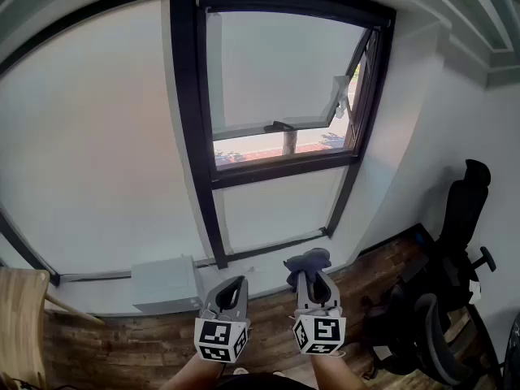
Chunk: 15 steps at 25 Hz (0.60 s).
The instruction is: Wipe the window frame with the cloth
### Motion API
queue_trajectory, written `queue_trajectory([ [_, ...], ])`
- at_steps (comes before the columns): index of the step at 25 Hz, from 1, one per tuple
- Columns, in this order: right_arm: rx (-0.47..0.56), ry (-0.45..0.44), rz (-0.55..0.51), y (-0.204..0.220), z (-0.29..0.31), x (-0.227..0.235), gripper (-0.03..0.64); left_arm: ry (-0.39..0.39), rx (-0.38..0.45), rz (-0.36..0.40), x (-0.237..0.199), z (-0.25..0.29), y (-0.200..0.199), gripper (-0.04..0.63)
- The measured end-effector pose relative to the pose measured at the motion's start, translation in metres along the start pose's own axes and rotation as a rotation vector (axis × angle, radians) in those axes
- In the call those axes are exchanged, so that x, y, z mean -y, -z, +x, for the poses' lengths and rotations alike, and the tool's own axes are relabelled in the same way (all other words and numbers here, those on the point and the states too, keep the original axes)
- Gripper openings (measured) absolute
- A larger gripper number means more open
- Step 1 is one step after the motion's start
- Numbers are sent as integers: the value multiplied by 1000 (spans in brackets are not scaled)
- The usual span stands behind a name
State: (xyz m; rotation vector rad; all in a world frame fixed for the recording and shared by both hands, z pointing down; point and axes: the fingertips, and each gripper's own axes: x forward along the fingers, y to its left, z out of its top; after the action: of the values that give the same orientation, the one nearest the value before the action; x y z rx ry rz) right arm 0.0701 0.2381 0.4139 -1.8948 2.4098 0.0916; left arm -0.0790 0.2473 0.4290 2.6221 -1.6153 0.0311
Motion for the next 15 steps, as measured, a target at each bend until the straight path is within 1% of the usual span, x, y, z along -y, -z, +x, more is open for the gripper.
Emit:
queue_trajectory([
  [7, -1, -6, -3, 0, -2, 1, 75, 0, 3, 0, 7, -1, -2, 8],
  [15, 8, -26, 18, 1, 1, -5, 78, -8, -7, -7, 3, -2, 4, 8],
])
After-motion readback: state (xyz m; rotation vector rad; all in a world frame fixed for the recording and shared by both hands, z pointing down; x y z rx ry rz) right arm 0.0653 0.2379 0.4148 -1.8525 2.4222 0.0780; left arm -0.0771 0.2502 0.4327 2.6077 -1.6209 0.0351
